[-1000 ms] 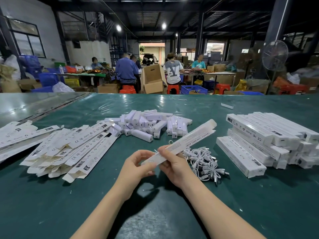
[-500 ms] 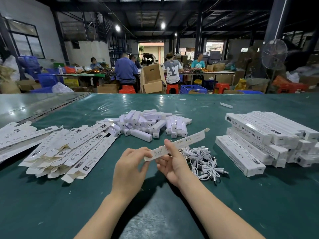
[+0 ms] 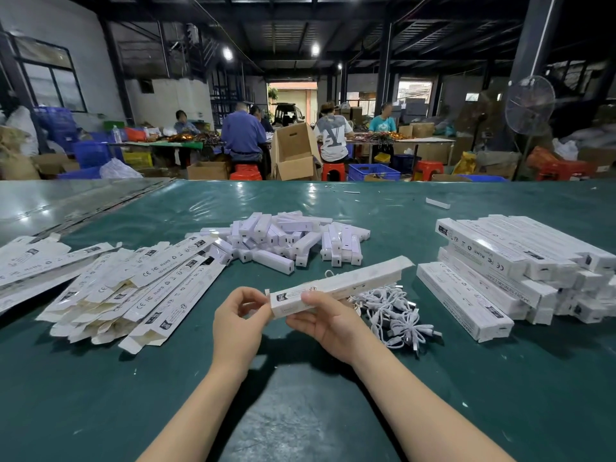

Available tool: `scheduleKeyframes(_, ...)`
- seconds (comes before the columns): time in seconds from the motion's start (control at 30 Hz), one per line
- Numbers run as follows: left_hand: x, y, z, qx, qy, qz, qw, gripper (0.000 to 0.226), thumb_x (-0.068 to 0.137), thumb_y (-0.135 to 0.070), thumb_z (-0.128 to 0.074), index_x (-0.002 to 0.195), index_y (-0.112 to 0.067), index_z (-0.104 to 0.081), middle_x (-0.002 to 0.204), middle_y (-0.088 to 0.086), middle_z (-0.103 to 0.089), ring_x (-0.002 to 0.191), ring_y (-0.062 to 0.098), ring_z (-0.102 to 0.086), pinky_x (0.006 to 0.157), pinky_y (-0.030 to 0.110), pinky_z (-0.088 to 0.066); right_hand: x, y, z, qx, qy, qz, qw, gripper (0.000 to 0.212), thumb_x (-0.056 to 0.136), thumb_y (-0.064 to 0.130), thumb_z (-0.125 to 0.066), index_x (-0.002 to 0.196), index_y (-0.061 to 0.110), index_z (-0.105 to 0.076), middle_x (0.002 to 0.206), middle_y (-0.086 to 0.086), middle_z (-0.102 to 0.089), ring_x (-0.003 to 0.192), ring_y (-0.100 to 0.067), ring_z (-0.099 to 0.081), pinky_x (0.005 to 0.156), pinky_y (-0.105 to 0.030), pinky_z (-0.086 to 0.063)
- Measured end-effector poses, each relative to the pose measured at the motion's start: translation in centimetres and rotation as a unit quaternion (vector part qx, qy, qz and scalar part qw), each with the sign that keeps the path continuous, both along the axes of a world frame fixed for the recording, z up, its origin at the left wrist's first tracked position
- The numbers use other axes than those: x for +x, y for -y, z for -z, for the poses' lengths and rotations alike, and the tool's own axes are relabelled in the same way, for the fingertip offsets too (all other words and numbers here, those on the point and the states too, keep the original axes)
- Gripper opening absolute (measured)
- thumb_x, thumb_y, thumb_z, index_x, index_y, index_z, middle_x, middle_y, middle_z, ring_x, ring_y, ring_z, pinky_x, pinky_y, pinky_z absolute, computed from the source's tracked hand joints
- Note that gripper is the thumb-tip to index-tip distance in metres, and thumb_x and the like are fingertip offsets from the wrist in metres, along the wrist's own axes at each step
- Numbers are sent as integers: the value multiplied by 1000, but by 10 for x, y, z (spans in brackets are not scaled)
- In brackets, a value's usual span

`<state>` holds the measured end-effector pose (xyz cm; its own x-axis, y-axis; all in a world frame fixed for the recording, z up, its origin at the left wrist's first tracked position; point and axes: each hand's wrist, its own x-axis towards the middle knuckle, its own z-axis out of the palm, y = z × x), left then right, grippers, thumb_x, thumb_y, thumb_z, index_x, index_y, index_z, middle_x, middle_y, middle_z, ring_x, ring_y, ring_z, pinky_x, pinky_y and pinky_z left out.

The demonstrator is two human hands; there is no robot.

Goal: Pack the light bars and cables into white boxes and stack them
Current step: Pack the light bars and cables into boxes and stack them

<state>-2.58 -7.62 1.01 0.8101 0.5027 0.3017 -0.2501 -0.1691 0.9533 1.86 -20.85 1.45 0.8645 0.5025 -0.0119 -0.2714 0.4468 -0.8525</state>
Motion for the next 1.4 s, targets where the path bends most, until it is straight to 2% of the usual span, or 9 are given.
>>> scheduleKeyframes(0.1,0,-3,1,10,19,-15,1000,25,76,6,-65,66,-16,-60,69,-7,-63,73,11,-57,68,20,-45,-2,1,0,6,23,-11,1000,15,84,-8,-50,90,4,-56,79,-11,-71,70,-20,-70,63,-27,-57)
scheduleKeyframes(0.33,2,-1,-1,-35,39,35,998,20,82,2,-63,76,-17,-65,74,-7,-68,76,6,-63,73,17,-47,1,3,1,69,19,-10,997,20,69,-5,-58,87,6,-58,78,-12,-72,73,-21,-70,65,-28,-57)
scheduleKeyframes(0.47,2,4,-1,-45,44,70,996,23,83,7,-61,76,-14,-66,70,-14,-71,69,-5,-64,65,7,-47,3,6,2,82,19,-5,996,27,63,-1,-61,88,7,-58,80,-13,-72,74,-23,-70,67,-30,-57)
scheduleKeyframes(0.6,2,2,0,-152,34,78,985,26,86,5,-57,86,-20,-65,75,-11,-71,79,7,-62,68,20,-50,1,5,2,68,27,-18,997,29,73,-12,-54,93,8,-58,78,-11,-72,73,-20,-70,67,-29,-57)
scheduleKeyframes(0.73,3,-2,1,-186,46,52,980,45,84,7,-59,109,-29,-52,101,-3,-57,91,7,-58,66,21,-49,0,4,2,49,36,-13,998,31,82,-17,-46,94,8,-60,80,-11,-69,74,-22,-68,69,-30,-57)
scheduleKeyframes(0.93,2,4,-3,-235,11,114,965,17,88,0,-55,76,-13,-54,77,1,-61,65,5,-59,61,19,-50,-1,5,2,46,35,-20,998,31,82,-16,-46,95,8,-59,81,-11,-70,77,-21,-69,70,-29,-57)
scheduleKeyframes(1.03,2,3,-3,-244,2,153,958,15,89,-6,-52,77,-14,-55,72,-2,-68,74,13,-61,67,25,-51,1,5,2,69,22,-25,997,30,78,-14,-49,96,8,-58,80,-11,-71,76,-22,-70,71,-30,-57)
scheduleKeyframes(1.17,0,3,-4,-236,-9,150,960,21,88,1,-53,73,-14,-51,74,3,-67,66,12,-65,62,22,-54,-1,5,1,72,26,-46,996,35,65,-5,-57,97,9,-59,83,-13,-71,78,-23,-70,71,-30,-57)
scheduleKeyframes(1.4,-1,2,-8,-307,-13,184,934,19,84,-5,-56,71,-19,-53,67,-4,-69,58,7,-65,64,28,-45,-1,6,-1,91,31,-53,994,37,68,-13,-60,98,8,-59,86,-13,-71,80,-23,-70,70,-29,-56)
